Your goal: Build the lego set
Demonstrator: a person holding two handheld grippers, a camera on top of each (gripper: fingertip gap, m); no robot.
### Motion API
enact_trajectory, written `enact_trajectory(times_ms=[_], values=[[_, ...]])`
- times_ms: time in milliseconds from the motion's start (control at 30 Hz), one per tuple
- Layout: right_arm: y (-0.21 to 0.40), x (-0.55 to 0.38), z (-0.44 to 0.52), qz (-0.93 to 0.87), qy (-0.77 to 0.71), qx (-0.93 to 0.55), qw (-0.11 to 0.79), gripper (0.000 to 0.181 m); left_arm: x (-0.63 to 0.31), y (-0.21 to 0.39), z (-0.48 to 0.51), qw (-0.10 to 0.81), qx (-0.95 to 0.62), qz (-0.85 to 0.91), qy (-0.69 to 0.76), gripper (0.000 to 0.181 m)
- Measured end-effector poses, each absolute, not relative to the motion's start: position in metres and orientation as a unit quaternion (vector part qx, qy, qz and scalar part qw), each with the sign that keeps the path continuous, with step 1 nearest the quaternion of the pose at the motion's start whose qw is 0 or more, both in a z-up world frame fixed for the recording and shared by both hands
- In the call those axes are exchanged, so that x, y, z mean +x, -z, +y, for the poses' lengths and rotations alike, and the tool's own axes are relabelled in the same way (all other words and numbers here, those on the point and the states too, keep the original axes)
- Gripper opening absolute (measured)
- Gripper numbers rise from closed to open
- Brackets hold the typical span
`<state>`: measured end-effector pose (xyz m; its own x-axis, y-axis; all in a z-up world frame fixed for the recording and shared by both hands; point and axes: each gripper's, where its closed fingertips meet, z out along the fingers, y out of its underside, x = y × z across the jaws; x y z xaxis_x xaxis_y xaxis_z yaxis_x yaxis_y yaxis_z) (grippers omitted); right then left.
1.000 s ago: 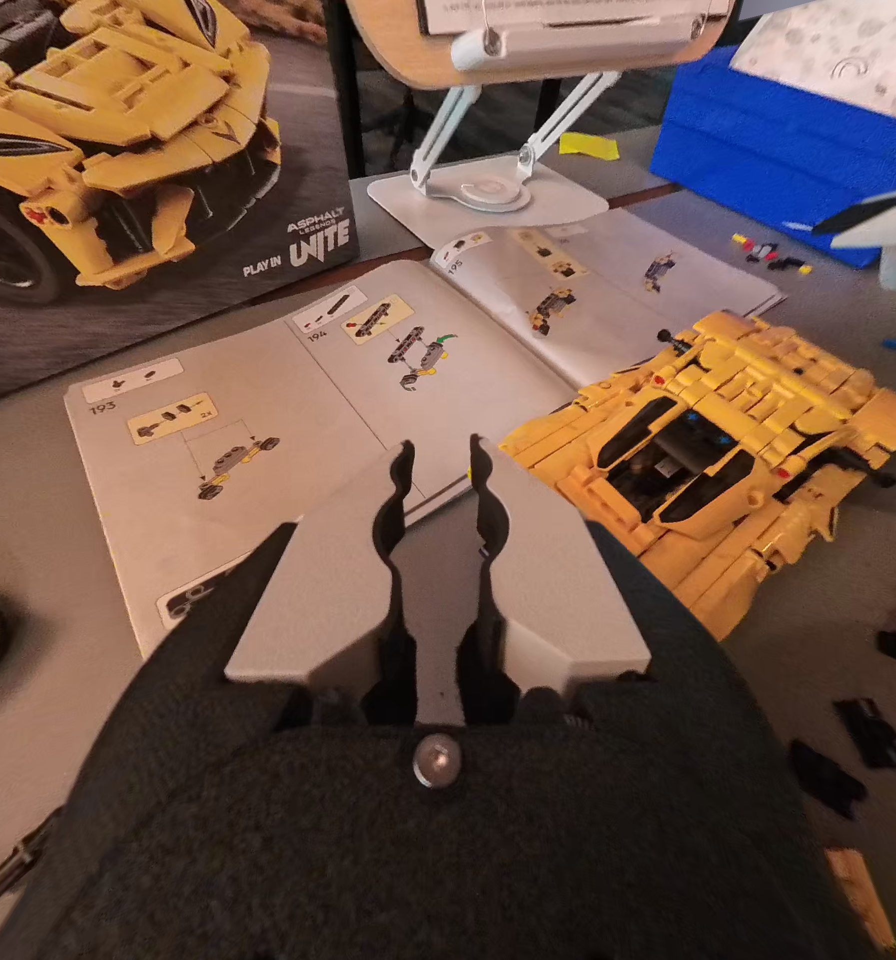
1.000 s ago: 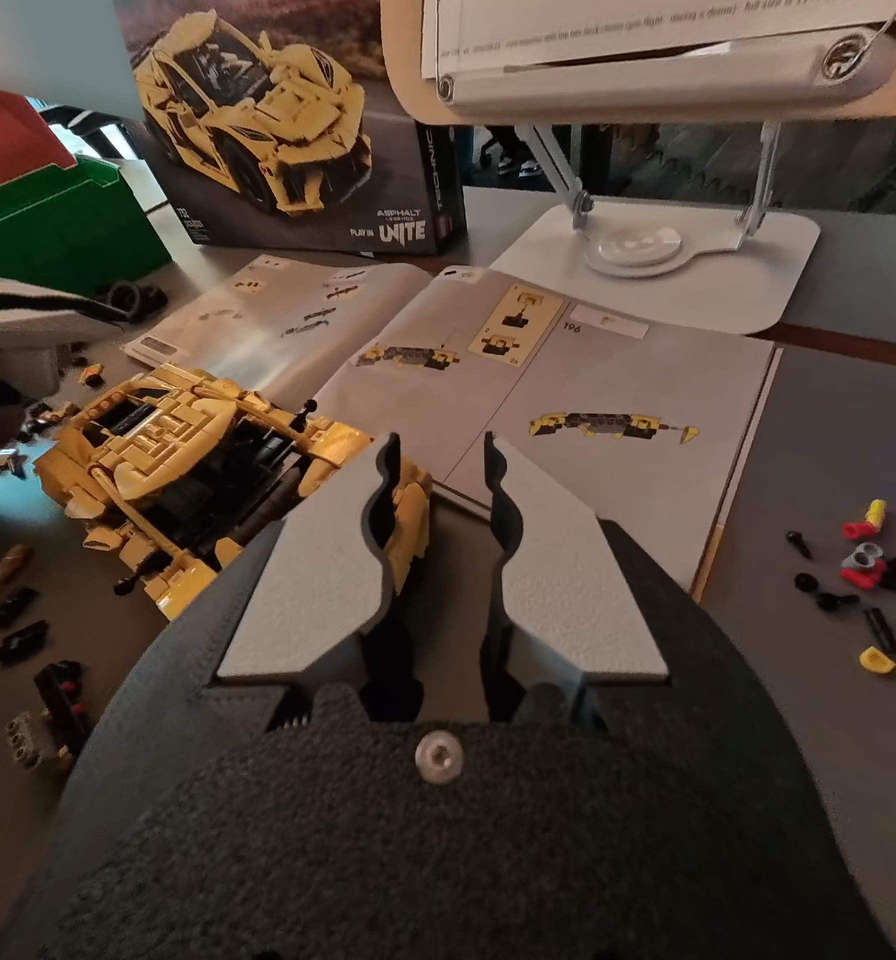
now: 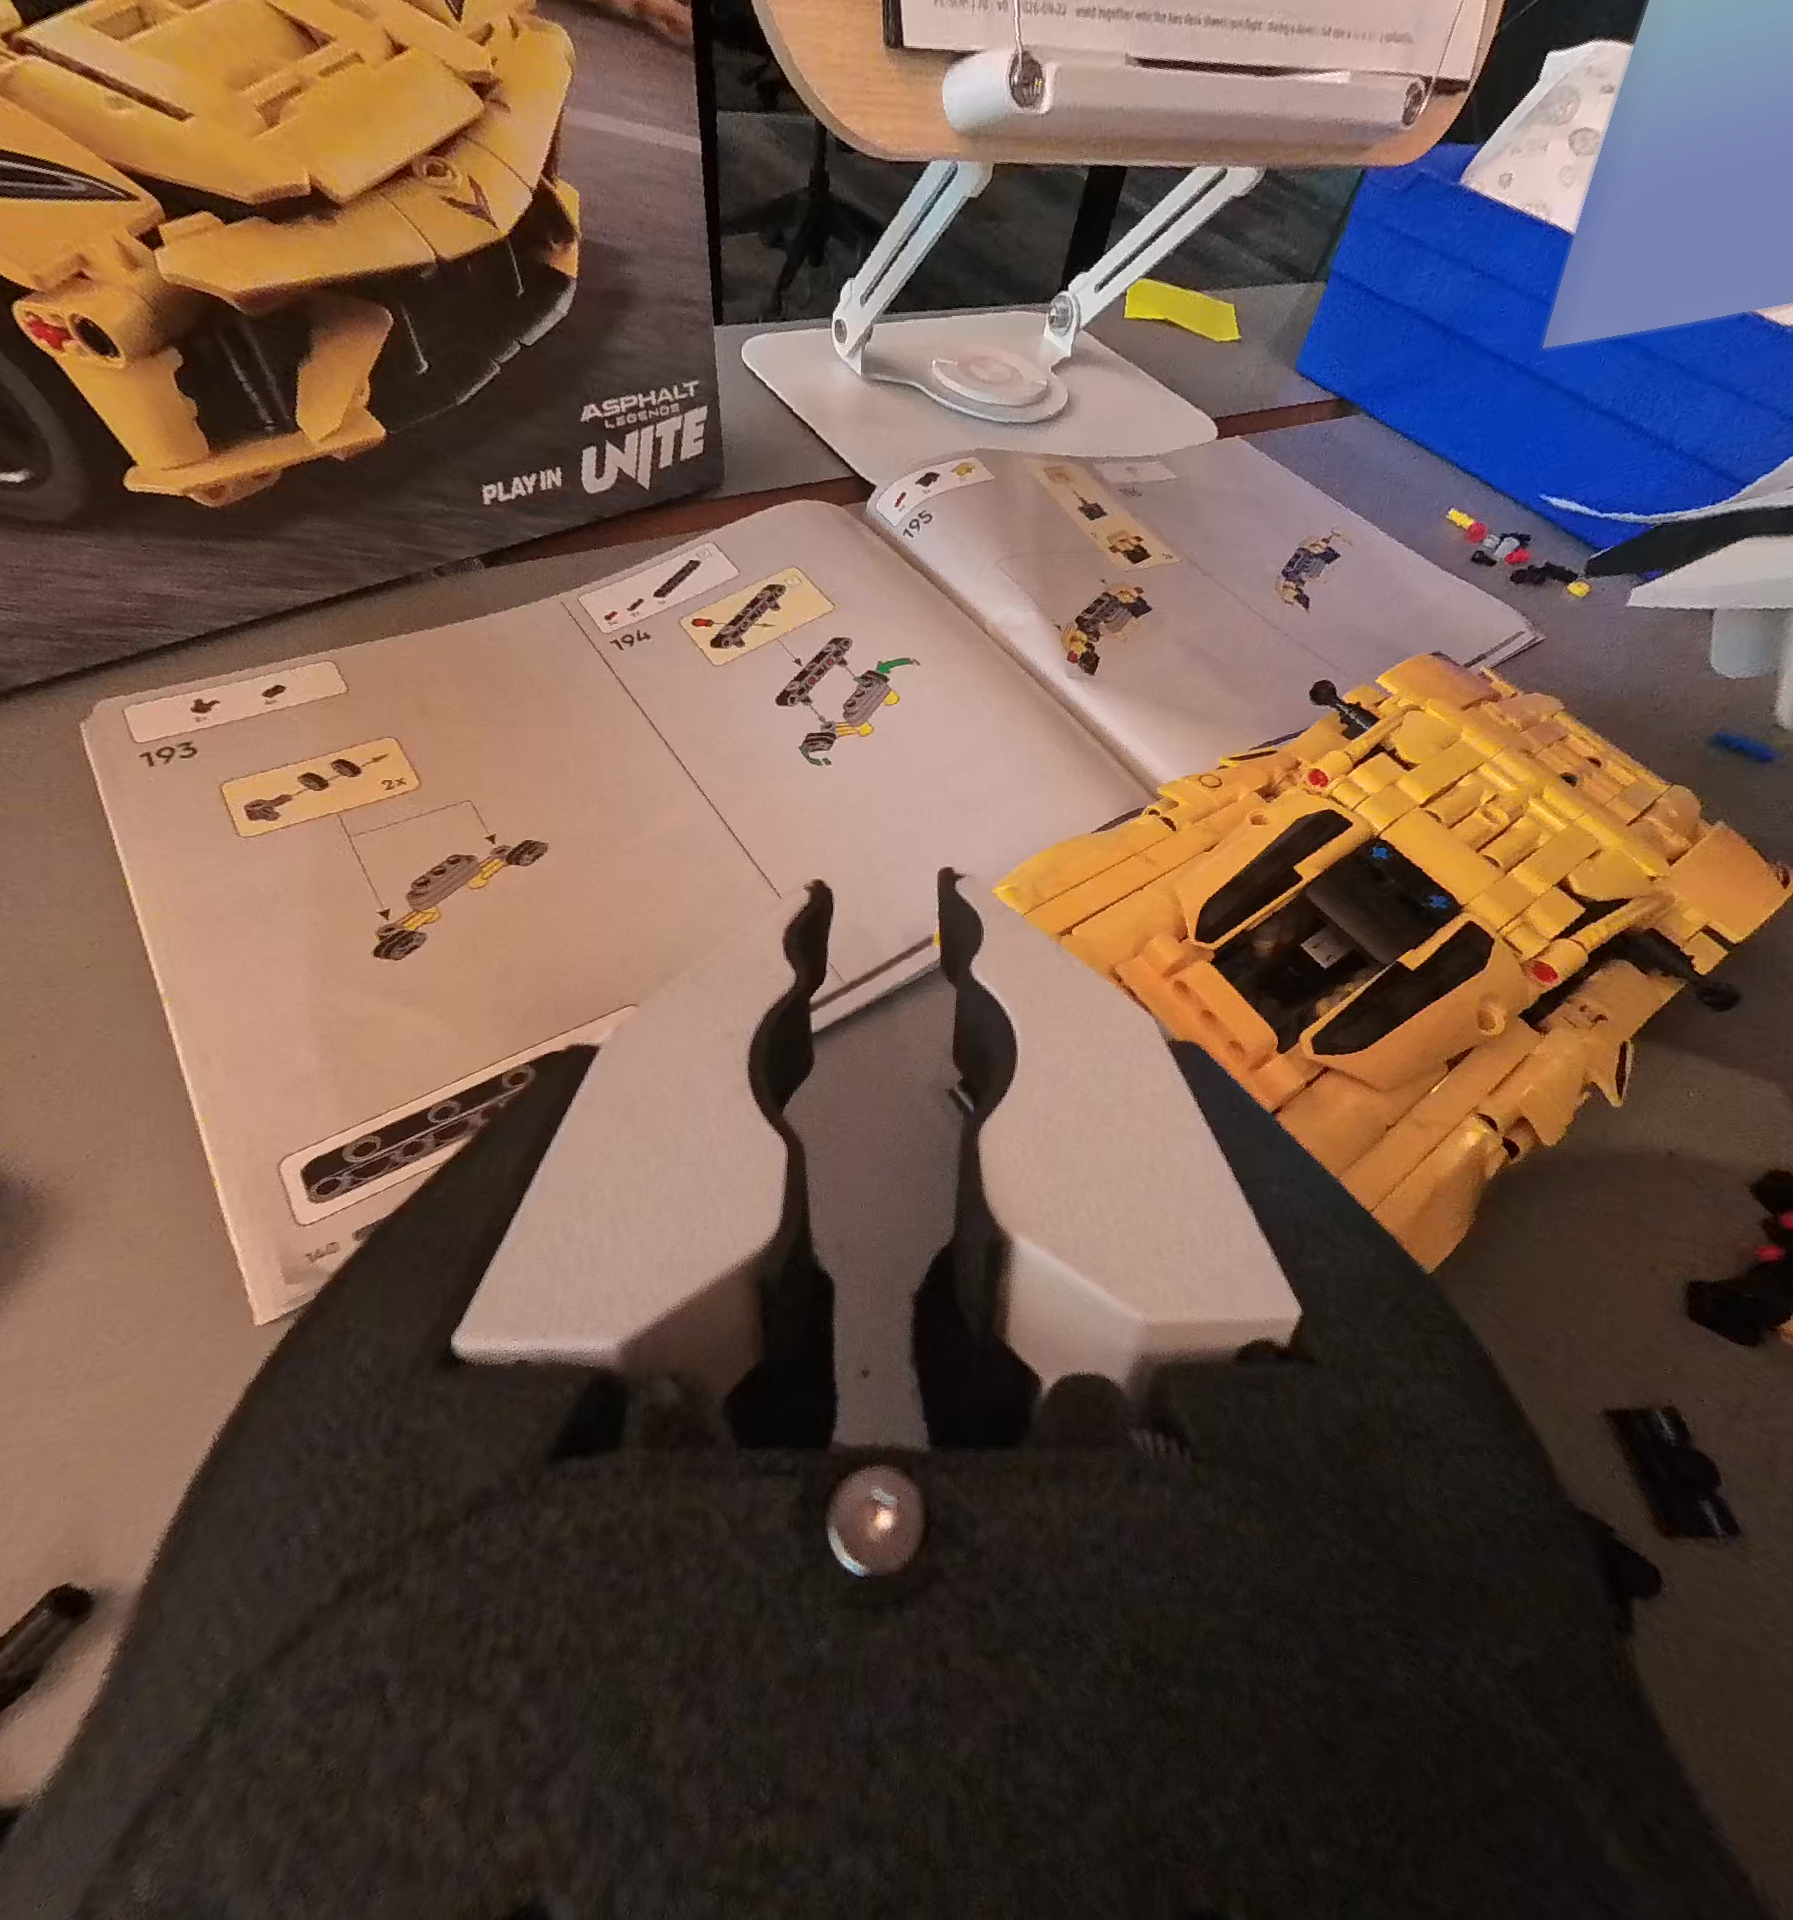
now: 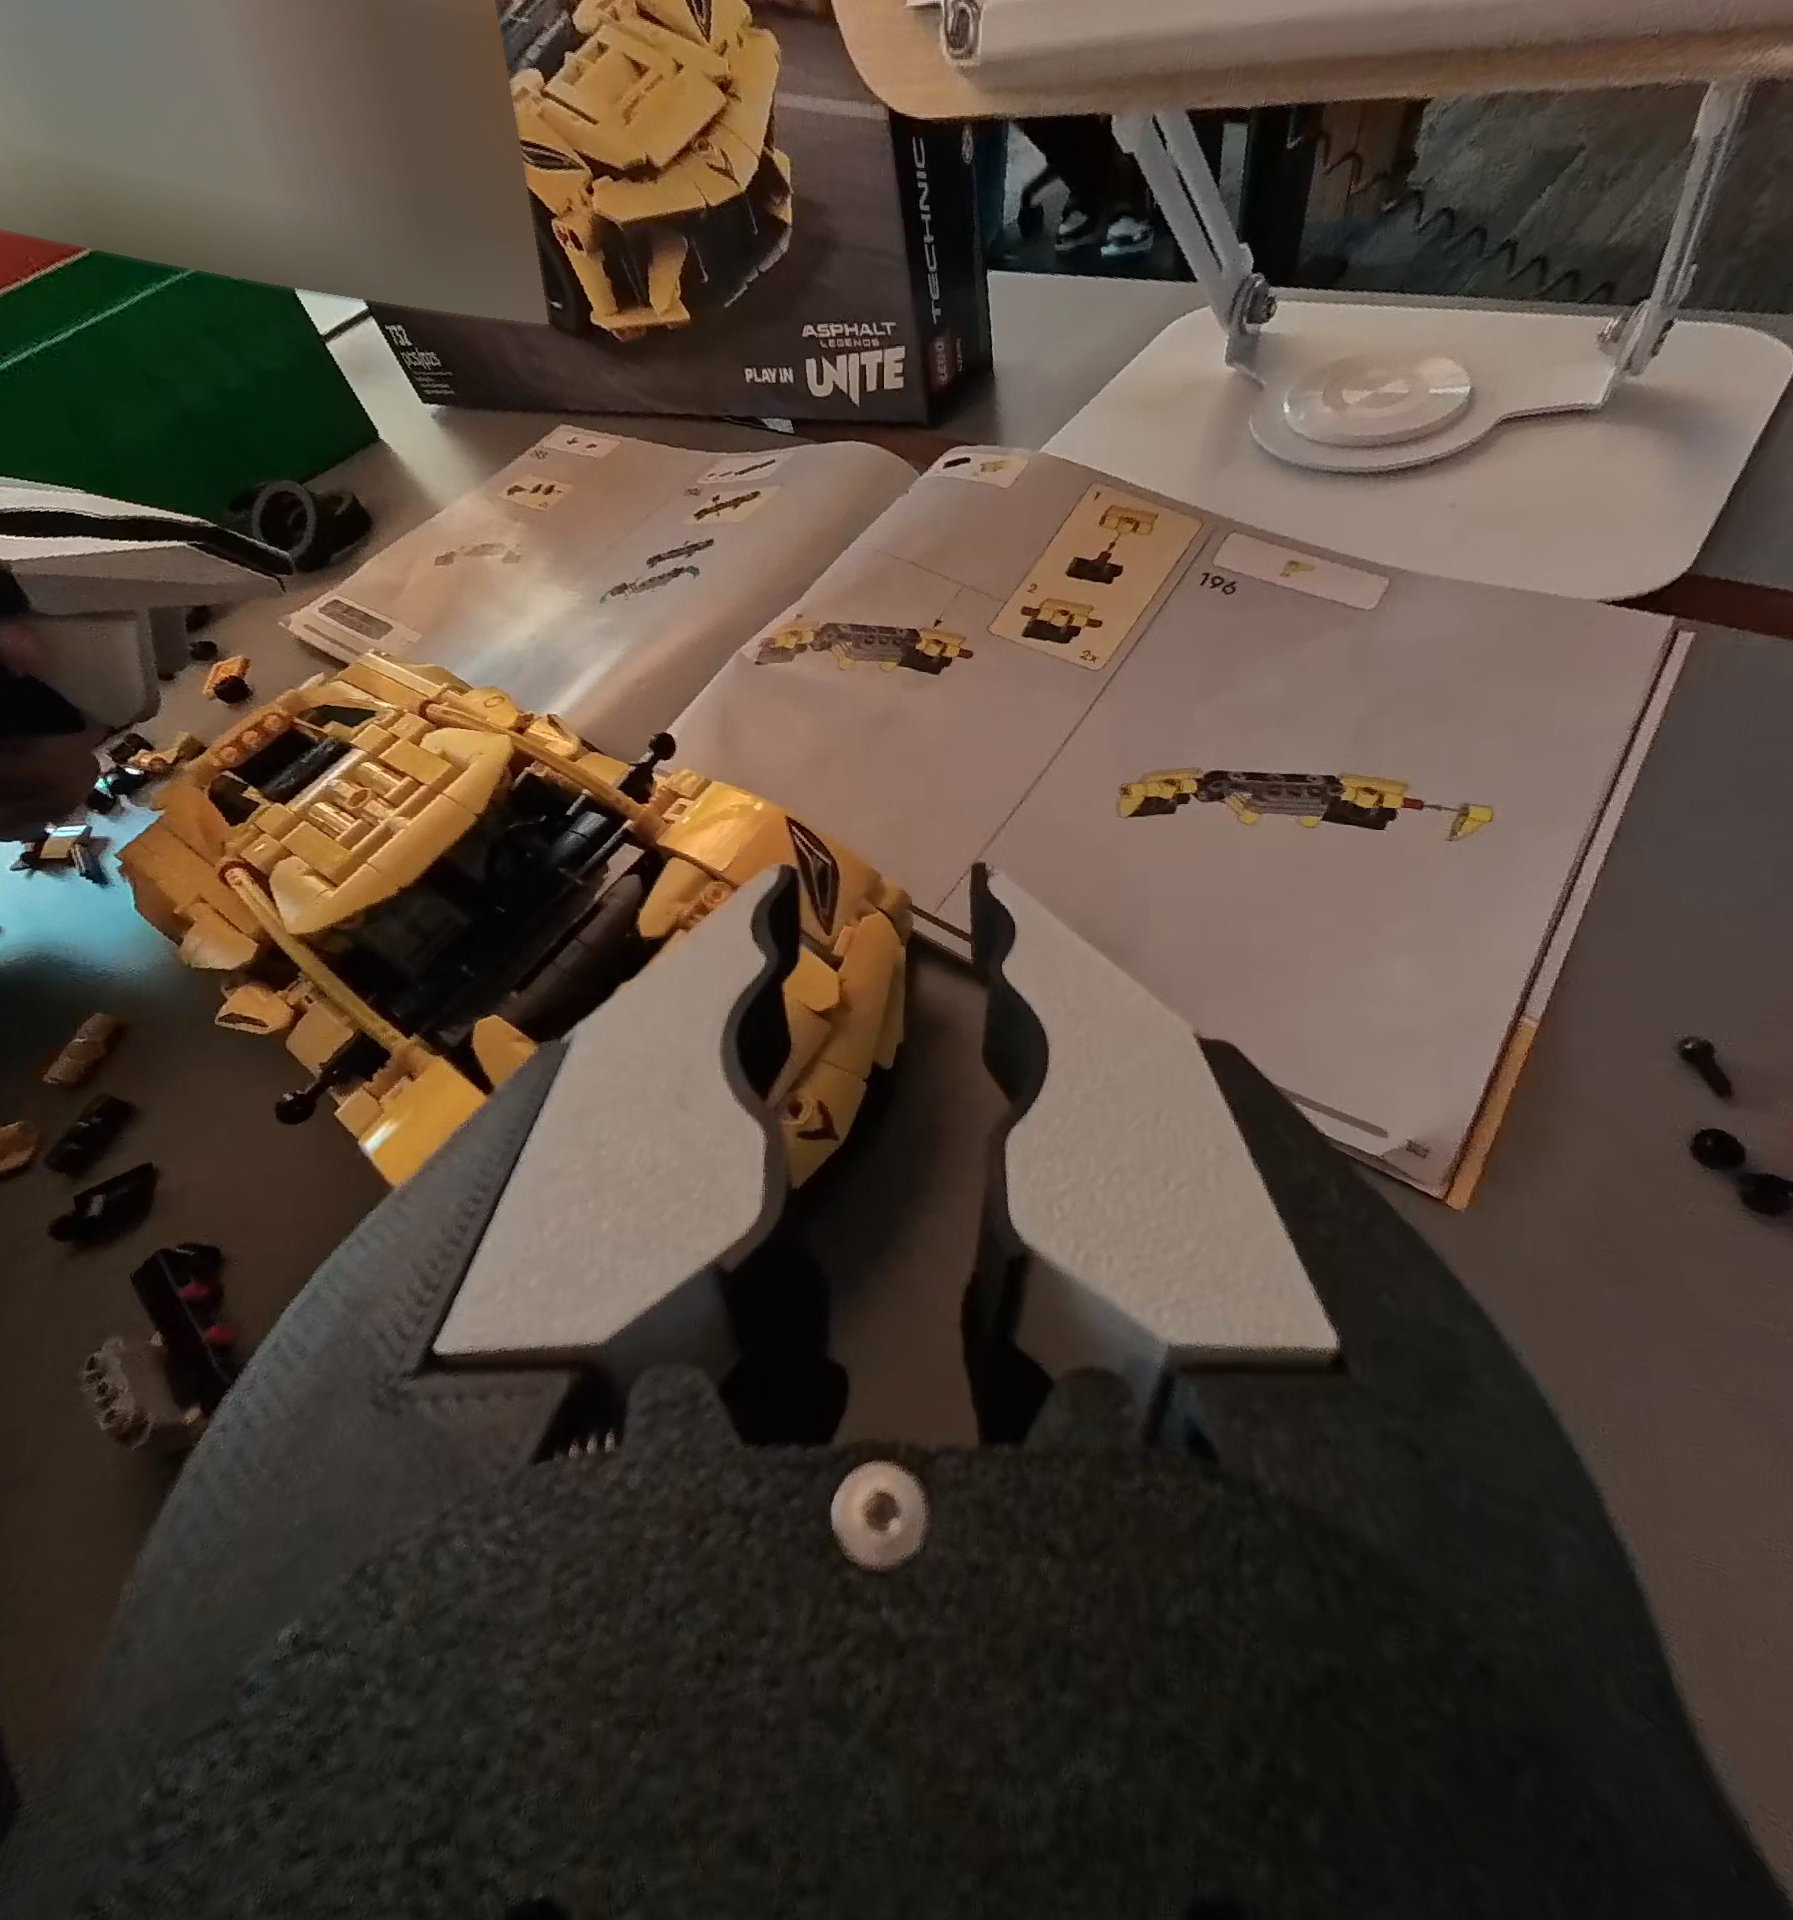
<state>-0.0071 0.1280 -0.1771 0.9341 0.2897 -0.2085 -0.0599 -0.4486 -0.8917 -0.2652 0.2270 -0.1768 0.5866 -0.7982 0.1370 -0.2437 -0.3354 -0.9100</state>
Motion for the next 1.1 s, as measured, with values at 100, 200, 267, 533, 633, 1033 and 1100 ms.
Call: enact_trajectory(times_ms=[100, 200, 267, 533, 633, 1033, 1100], values=[[0.168, -0.009, 0.127, -0.076, -0.162, -0.828, 0.532, 0.031, -0.271, 0.173, 0.230, 0.475, -0.762, 0.341, 0.280, 0.020], [0.157, -0.011, 0.124, -0.084, -0.155, -0.817, 0.549, 0.031, -0.277, 0.163, 0.231, 0.495, -0.755, 0.339, 0.266, 0.020], [0.152, -0.014, 0.122, -0.091, -0.150, -0.814, 0.554, 0.031, -0.281, 0.159, 0.231, 0.503, -0.753, 0.340, 0.254, 0.020], [0.148, -0.042, 0.115, -0.147, -0.161, -0.799, 0.561, 0.031, -0.277, 0.156, 0.227, 0.501, -0.752, 0.342, 0.257, 0.020], [0.136, -0.068, 0.106, -0.199, -0.192, -0.768, 0.577, 0.035, -0.273, 0.161, 0.226, 0.489, -0.758, 0.343, 0.263, 0.020], [0.178, -0.194, 0.011, -0.477, -0.283, -0.740, 0.380, 0.041, -0.280, 0.160, 0.236, 0.467, -0.770, 0.282, 0.330, 0.020], [0.198, -0.194, 0.015, -0.484, -0.215, -0.779, 0.335, 0.042, -0.278, 0.159, 0.235, 0.460, -0.769, 0.276, 0.348, 0.020]])
